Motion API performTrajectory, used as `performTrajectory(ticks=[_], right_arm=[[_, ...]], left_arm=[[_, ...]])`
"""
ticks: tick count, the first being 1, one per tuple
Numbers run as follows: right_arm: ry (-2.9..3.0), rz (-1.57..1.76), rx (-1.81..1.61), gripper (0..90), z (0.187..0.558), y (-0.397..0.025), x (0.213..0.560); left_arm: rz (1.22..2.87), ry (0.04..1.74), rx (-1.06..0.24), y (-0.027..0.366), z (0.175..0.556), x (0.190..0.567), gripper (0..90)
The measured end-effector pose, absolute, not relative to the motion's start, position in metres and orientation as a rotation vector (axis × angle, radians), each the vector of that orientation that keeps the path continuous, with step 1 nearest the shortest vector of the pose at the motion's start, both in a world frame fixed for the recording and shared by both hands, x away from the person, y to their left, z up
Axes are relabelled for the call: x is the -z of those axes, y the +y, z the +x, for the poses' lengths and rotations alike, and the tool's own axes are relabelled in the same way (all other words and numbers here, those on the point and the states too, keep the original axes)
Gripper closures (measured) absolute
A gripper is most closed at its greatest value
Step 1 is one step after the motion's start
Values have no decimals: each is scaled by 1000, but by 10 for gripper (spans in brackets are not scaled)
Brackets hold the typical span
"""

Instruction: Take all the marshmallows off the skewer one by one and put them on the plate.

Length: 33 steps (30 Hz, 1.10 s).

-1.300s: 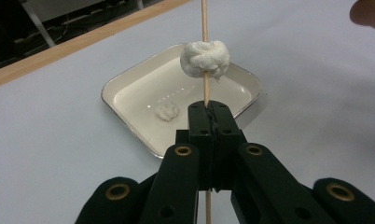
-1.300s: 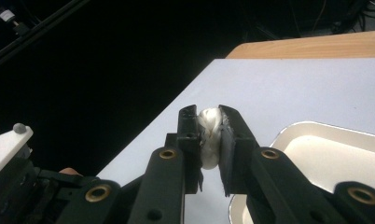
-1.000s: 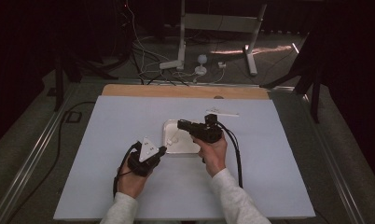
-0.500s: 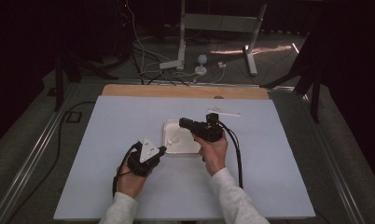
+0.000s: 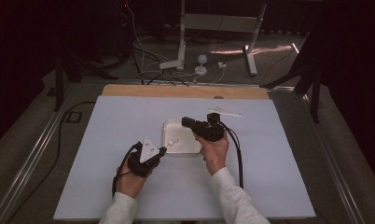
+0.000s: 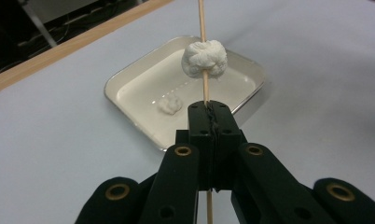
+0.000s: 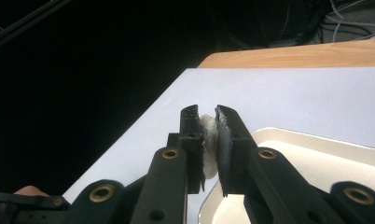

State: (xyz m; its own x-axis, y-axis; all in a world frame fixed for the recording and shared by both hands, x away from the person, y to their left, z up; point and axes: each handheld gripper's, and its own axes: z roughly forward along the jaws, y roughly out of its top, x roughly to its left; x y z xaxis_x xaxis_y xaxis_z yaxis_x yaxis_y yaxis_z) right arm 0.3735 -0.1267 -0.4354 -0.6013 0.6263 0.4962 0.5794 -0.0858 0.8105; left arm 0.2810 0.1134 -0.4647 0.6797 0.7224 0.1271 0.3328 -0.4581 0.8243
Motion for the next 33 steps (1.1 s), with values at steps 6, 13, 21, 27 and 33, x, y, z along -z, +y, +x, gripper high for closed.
performTrajectory(ticks=[6, 13, 21, 27, 33], right_arm=[[1872, 1478, -1846, 828, 382, -164, 422], [1982, 1404, -1828, 806, 383, -189, 415], [2041, 1424, -1875, 795, 383, -175, 431], [2080, 1399, -1885, 784, 381, -163, 433], [2103, 1392, -1895, 772, 379, -157, 435]], left_arm=[[2110, 899, -547, 128, 282, 482, 900], [2058, 849, -588, 114, 282, 463, 900], [2080, 796, -590, 104, 278, 458, 900], [2105, 772, -599, 97, 278, 458, 900], [2119, 778, -604, 94, 280, 459, 900]])
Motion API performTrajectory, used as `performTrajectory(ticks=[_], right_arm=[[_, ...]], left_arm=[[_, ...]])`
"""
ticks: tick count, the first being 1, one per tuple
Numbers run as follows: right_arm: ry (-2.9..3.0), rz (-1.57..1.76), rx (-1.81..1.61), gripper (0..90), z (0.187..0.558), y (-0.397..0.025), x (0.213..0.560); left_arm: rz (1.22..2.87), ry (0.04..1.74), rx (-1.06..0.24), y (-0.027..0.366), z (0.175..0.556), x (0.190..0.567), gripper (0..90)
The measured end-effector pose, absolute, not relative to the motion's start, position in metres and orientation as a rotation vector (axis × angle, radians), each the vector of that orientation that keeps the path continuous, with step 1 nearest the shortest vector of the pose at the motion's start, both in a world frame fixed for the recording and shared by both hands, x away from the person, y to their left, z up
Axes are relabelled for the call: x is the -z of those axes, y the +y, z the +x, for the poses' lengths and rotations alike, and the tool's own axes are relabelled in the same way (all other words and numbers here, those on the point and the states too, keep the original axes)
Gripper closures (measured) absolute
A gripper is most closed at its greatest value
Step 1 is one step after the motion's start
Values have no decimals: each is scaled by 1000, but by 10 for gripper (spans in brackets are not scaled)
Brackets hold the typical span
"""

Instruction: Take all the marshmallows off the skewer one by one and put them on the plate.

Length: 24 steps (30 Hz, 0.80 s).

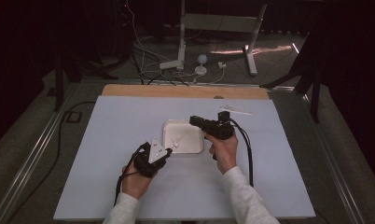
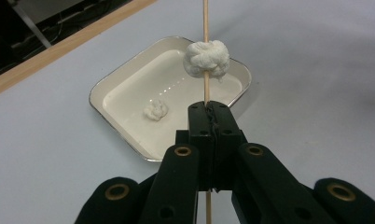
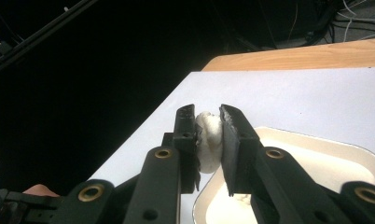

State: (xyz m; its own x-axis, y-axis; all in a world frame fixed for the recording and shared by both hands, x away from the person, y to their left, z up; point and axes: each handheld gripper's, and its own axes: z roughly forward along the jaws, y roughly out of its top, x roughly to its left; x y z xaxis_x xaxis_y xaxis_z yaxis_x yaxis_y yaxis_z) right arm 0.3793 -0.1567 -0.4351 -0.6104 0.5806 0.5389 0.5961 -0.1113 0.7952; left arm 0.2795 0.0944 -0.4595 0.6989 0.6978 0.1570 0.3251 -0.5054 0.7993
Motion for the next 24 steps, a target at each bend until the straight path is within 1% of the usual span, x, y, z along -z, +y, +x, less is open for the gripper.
performTrajectory(ticks=[13, 19, 24], right_arm=[[-2061, -1352, 1849, 716, 379, -148, 441], [-2071, -1358, 1824, 661, 379, -145, 444], [-2088, -1371, 1807, 633, 379, -144, 446]], left_arm=[[2115, 802, -604, 95, 283, 461, 900], [2112, 819, -599, 97, 283, 461, 900], [2098, 844, -587, 100, 285, 462, 900]])
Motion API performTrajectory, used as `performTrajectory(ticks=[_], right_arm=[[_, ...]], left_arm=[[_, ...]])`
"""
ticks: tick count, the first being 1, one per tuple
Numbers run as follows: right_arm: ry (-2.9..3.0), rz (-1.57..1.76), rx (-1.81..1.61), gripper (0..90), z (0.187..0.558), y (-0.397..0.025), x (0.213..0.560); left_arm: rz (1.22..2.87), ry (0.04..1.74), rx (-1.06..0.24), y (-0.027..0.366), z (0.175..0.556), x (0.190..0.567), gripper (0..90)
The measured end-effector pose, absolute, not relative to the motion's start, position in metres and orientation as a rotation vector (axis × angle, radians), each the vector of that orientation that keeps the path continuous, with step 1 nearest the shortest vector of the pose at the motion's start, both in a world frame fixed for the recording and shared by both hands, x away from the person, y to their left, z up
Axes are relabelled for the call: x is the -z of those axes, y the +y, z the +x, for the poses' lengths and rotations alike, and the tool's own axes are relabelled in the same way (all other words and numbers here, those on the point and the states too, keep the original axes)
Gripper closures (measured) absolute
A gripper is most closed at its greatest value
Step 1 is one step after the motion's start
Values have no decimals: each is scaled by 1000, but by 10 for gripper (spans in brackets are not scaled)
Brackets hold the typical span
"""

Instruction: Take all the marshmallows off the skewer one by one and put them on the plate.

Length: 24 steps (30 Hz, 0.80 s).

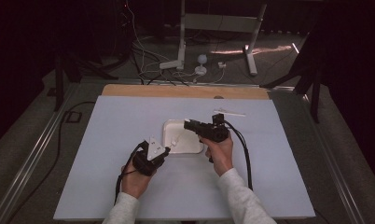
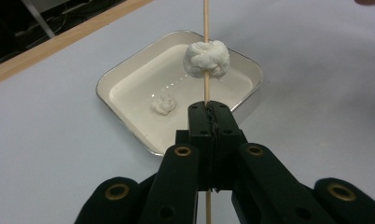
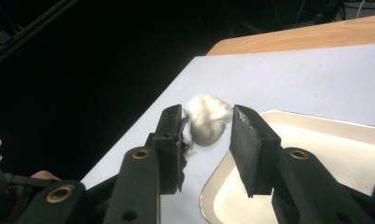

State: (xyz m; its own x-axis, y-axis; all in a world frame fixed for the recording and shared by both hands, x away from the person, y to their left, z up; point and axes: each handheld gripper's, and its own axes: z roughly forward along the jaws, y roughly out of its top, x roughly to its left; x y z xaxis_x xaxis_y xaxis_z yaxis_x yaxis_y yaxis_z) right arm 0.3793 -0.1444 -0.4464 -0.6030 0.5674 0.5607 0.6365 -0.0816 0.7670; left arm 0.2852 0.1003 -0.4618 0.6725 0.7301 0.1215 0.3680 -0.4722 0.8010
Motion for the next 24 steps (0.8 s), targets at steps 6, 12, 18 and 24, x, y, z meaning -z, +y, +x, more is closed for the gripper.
performTrajectory(ticks=[6, 12, 18, 24], right_arm=[[-2100, -1389, 1791, 603, 379, -144, 449], [-2123, -1396, 1785, 556, 377, -144, 448], [-2149, -1357, 1784, 498, 371, -143, 445], [-2175, -1293, 1742, 502, 360, -132, 453]], left_arm=[[2100, 856, -579, 102, 287, 463, 900], [2097, 870, -580, 103, 287, 464, 900], [2074, 897, -582, 107, 289, 463, 900], [2049, 910, -585, 108, 289, 462, 900]])
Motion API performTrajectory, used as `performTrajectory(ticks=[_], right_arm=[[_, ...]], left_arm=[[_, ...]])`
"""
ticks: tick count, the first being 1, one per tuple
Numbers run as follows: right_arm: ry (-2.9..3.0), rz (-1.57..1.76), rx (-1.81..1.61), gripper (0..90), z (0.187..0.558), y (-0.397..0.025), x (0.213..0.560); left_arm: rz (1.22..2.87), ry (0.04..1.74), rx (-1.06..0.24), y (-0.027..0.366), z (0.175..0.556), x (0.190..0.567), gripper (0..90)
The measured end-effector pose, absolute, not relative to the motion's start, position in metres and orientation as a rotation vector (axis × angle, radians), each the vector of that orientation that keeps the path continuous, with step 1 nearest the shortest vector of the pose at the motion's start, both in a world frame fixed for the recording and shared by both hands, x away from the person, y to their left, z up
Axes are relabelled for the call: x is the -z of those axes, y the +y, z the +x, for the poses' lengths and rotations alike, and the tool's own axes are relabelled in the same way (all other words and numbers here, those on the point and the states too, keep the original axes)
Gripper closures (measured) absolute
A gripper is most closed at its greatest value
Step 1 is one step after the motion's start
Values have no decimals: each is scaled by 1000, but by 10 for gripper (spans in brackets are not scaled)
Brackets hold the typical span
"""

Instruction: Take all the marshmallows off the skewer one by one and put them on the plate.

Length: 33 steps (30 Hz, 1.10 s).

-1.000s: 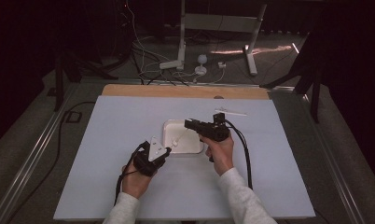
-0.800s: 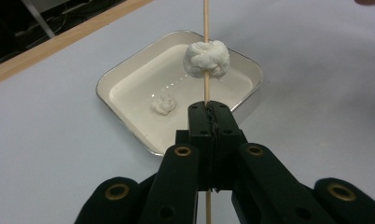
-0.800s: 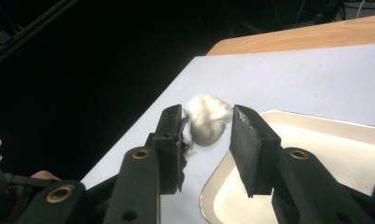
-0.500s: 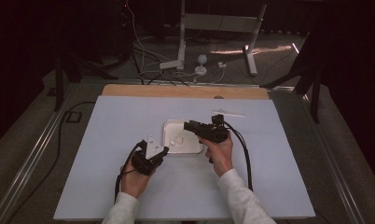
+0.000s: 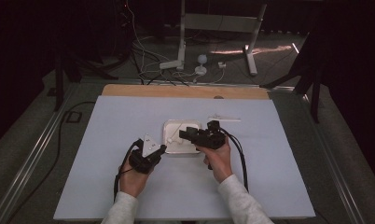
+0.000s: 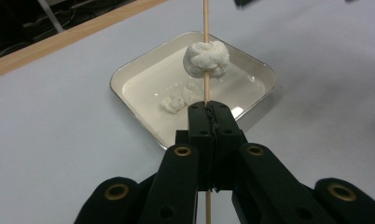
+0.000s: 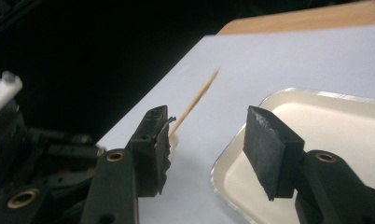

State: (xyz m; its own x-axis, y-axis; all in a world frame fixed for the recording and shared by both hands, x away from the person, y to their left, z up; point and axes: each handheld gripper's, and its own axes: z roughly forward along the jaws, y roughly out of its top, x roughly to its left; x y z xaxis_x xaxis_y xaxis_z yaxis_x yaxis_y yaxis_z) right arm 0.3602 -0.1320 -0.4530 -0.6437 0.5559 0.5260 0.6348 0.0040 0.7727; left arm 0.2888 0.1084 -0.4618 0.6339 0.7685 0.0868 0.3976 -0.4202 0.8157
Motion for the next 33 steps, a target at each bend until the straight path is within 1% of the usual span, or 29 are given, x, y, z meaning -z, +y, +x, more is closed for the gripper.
performTrajectory(ticks=[7, 11, 13, 14, 17, 21, 22, 23, 24, 26, 27, 29, 30, 33], right_arm=[[-2165, -1204, 1703, 561, 351, -114, 463], [-2153, -1182, 1684, 578, 349, -104, 467], [-2145, -1183, 1672, 628, 350, -101, 469], [-2145, -1181, 1671, 681, 350, -100, 470], [-2130, -1188, 1677, 734, 350, -99, 471], [-2121, -1191, 1702, 754, 350, -101, 469], [-2118, -1188, 1702, 756, 350, -101, 468], [-2123, -1183, 1700, 756, 350, -101, 467], [-2130, -1177, 1698, 756, 350, -101, 468], [-2130, -1174, 1699, 731, 350, -102, 468], [-2130, -1174, 1696, 697, 350, -101, 468], [-2139, -1169, 1680, 682, 349, -98, 469], [-2138, -1165, 1673, 687, 348, -97, 470], [-2113, -1167, 1682, 748, 348, -94, 472]], left_arm=[[2028, 913, -581, 109, 289, 461, 900], [2005, 894, -538, 109, 289, 461, 900], [2001, 892, -529, 109, 289, 461, 900], [2003, 889, -523, 110, 289, 461, 899], [2004, 897, -495, 111, 291, 463, 888], [2035, 918, -464, 111, 294, 468, 845], [2032, 921, -454, 111, 294, 469, 851], [2031, 916, -445, 111, 294, 469, 887], [2035, 914, -450, 110, 294, 469, 890], [2028, 914, -452, 110, 293, 468, 895], [2023, 912, -454, 110, 293, 468, 896], [2014, 910, -451, 109, 293, 467, 898], [2014, 908, -450, 109, 292, 467, 898], [2005, 914, -444, 109, 292, 468, 899]])
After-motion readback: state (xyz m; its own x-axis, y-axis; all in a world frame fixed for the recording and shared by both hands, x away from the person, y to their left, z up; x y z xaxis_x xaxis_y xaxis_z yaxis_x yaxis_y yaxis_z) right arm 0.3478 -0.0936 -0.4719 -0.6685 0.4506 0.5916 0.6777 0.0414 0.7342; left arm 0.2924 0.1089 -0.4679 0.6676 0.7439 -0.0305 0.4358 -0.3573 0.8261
